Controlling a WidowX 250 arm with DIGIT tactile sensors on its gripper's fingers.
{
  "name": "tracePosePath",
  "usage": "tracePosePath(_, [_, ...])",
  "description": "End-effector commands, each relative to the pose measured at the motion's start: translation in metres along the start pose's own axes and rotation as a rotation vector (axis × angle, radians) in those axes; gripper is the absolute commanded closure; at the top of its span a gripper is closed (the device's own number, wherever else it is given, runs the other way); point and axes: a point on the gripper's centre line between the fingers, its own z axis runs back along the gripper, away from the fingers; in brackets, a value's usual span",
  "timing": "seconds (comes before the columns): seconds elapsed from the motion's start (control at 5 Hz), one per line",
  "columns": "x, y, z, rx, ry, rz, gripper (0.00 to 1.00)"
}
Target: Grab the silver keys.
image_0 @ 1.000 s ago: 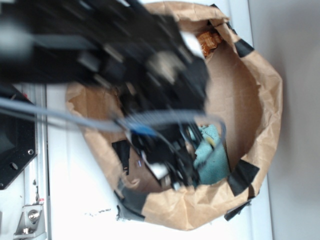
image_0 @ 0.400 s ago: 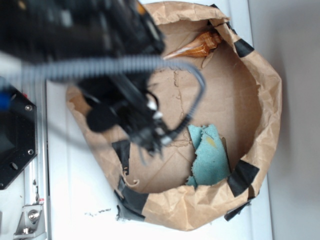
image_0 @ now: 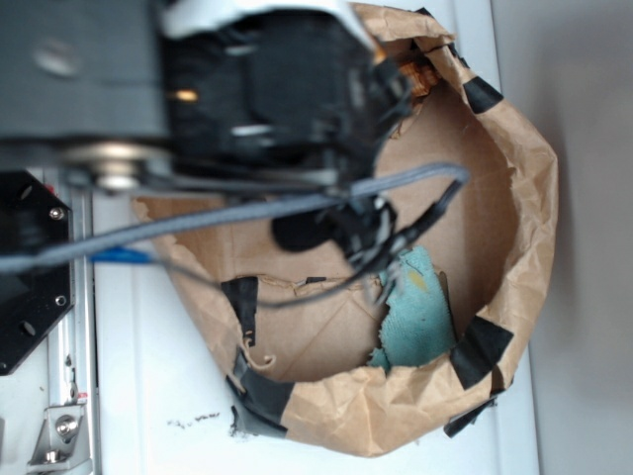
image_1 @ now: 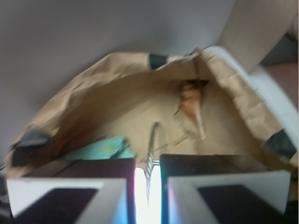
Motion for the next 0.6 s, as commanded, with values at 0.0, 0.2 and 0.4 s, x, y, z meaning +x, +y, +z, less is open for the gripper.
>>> tracePosePath(0.0, [-0.011,0.014,0.025,-0.037,0.144,-0.077,1.0])
tracePosePath(0.2, [-0.018,0.014,0.023,-0.062,0.192,-0.109,1.0])
tracePosePath(0.4, [-0.022,0.015,0.019,-0.053,0.176,-0.101,1.0])
